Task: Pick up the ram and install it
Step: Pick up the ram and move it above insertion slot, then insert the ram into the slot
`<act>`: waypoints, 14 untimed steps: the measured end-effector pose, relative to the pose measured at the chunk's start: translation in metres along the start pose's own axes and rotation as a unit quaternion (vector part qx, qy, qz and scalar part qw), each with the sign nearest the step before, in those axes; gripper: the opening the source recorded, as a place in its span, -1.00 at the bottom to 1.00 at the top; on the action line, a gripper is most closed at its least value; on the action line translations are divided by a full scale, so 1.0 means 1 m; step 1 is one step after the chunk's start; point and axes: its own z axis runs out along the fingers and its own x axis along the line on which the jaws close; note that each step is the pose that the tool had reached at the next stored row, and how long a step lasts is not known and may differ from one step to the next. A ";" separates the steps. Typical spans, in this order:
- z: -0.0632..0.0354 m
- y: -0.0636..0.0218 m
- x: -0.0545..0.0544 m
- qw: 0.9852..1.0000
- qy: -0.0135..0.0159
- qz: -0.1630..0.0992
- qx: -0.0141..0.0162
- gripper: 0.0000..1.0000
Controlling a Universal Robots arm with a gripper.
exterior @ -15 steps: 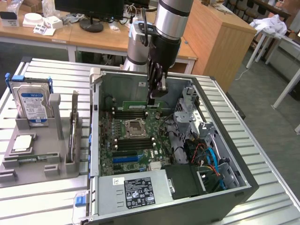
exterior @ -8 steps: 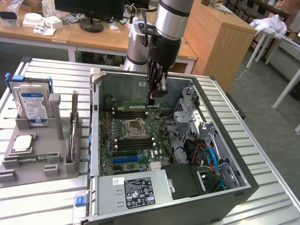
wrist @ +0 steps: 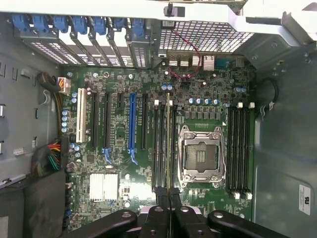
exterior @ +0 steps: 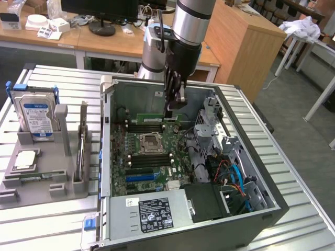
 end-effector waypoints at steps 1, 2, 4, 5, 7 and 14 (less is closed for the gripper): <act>0.0000 0.0000 0.000 1.000 0.000 0.000 0.000 -0.76; 0.0000 0.0000 0.000 1.000 0.000 0.000 0.000 -0.76; 0.0000 0.0000 0.000 1.000 0.000 0.000 0.000 -0.76; 0.0000 0.0000 0.000 1.000 0.000 0.000 0.000 -0.76; 0.0000 0.0000 0.000 1.000 0.000 0.000 0.000 -0.76; 0.0016 0.0000 0.000 1.000 0.000 0.000 0.000 -0.76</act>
